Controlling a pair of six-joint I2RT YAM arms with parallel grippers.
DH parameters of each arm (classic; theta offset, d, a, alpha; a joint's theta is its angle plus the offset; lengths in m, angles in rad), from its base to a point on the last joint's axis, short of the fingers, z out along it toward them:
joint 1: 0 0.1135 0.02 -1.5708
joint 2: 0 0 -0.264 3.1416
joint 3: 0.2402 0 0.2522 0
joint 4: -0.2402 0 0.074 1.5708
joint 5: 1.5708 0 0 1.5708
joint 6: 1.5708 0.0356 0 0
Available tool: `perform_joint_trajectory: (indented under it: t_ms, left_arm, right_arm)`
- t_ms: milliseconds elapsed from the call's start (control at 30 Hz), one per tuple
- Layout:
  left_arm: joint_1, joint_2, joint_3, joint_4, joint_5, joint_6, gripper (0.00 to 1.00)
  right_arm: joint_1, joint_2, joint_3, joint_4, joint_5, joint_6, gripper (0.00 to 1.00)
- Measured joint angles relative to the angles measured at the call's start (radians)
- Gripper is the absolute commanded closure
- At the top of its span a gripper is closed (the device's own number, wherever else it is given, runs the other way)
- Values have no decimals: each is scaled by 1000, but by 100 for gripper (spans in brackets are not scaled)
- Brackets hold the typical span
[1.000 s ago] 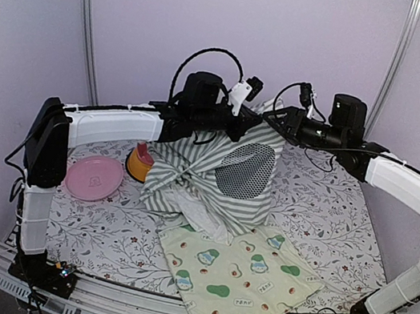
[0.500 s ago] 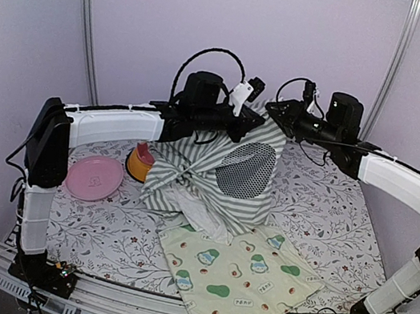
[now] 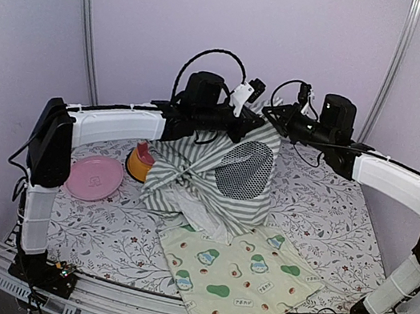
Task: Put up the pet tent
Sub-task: Insert the tent pole into the pole socket of the pet tent.
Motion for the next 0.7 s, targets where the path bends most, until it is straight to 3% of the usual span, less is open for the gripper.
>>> perform_joint_trajectory:
  t_ms: [67, 167, 267, 400, 700]
  left_arm:
    - [1, 3, 6, -6, 2, 1, 96]
    - [3, 5, 14, -14, 6, 4, 63]
    - [3, -1, 8, -3, 15, -2, 47]
    - [4, -87, -100, 7, -8, -10, 43]
    - [47, -452, -450, 52, -126, -28, 48]
  right_arm:
    - [0, 2, 3, -6, 8, -11, 100]
    - [0, 3, 15, -21, 24, -37, 100]
    - [-3, 9, 53, -72, 50, -68, 100]
    - [-34, 27, 113, -124, 53, -95, 100]
    - [-184, 101, 296, -176, -13, -119, 100]
